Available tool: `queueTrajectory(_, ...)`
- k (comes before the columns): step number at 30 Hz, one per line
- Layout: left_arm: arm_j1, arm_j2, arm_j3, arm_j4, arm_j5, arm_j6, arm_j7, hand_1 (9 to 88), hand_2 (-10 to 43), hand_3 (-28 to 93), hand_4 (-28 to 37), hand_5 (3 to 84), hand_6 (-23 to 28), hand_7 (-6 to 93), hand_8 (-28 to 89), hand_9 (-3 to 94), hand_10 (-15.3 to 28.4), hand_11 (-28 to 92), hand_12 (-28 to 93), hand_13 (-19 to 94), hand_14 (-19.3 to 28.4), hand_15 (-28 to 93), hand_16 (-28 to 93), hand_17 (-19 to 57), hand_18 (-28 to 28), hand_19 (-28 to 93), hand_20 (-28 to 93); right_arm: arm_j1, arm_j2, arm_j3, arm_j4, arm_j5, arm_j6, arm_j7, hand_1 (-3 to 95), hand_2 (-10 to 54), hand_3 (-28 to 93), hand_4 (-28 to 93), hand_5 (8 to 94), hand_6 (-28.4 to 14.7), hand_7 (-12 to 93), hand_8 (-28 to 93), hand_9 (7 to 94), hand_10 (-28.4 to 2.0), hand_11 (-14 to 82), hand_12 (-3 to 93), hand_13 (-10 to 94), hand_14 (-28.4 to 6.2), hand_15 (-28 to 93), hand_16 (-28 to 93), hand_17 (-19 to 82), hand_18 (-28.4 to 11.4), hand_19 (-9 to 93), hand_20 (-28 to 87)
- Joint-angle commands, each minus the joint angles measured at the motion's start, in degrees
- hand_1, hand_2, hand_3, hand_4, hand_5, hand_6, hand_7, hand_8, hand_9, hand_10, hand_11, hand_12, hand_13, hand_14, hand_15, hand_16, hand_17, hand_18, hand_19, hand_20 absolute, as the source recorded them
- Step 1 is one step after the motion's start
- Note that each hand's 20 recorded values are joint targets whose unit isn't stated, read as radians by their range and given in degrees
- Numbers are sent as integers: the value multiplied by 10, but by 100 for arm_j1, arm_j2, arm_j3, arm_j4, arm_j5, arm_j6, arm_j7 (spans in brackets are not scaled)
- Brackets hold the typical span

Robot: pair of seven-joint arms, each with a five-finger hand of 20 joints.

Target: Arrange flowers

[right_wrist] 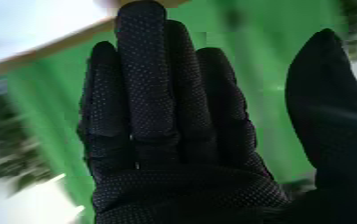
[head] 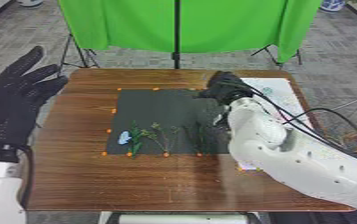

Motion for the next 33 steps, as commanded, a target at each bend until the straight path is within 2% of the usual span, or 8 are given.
queueTrajectory(1,319,-251,-193,135,-106,-11,-36,204,73,773,-283,333,75,110,-81,301,185,256,110,233,267,525,-108,-89,226,548,85,-383,1059,241,615,-12,-130,392,333,-63,748,-264,555,-30,163,-119,683,-168,216,141,662,-135,524,115,355,-210,894,-2)
queueTrajectory(3,376,-257,-212,131,-107,43,-5,203,72,773,-283,332,74,109,-81,299,184,254,110,231,266,516,-106,-92,226,540,82,-329,1106,207,765,4,-222,474,332,-62,749,-264,546,-28,160,-119,682,-168,216,141,661,-135,525,114,354,-210,894,-3)
queueTrajectory(12,429,-313,-176,139,-122,48,23,204,73,772,-283,330,74,109,-80,297,183,250,113,230,265,510,-95,-94,225,534,84,-440,1218,471,986,72,-693,671,330,-67,751,-266,489,-23,145,-116,693,-168,219,141,685,-130,554,118,366,-217,916,10)
queueTrajectory(17,462,-395,-144,119,-102,40,16,203,73,773,-283,330,73,110,-80,297,183,250,113,230,265,510,-93,-95,224,534,86,-693,1316,652,753,-37,-91,487,328,-69,749,-266,486,-22,141,-113,704,-167,227,144,694,-126,566,121,370,-219,924,11)
queueTrajectory(18,429,-427,-136,124,-79,14,-59,204,73,773,-283,330,74,110,-81,297,183,251,113,230,265,511,-93,-95,224,534,87,-750,1318,688,710,-173,-92,535,327,-70,749,-266,486,-22,141,-113,704,-167,227,144,694,-126,567,122,371,-219,924,11)
queueTrajectory(22,367,-454,-83,136,-53,-15,-90,204,73,772,-283,330,74,110,-81,297,183,251,114,231,265,512,-93,-94,224,535,88,-970,1399,935,451,-369,-200,681,327,-70,746,-265,501,-15,145,-115,713,-161,231,145,702,-120,568,123,377,-216,928,11)
queueTrajectory(25,316,-483,-84,139,-25,-34,-165,204,74,773,-283,330,74,109,-81,297,184,252,113,231,265,514,-93,-94,224,537,90,-1245,1437,1268,279,-451,-598,831,321,-74,743,-263,509,-18,143,-115,714,-163,231,146,705,-122,569,124,380,-218,930,14)
queueTrajectory(33,292,-502,-64,145,-27,-43,-178,206,74,773,-283,330,74,110,-81,297,184,252,113,230,265,515,-94,-93,223,538,93,-1537,1324,1693,355,13,-1346,880,322,-74,735,-253,537,-24,135,-111,721,-174,225,148,715,-128,572,128,390,-226,932,35)
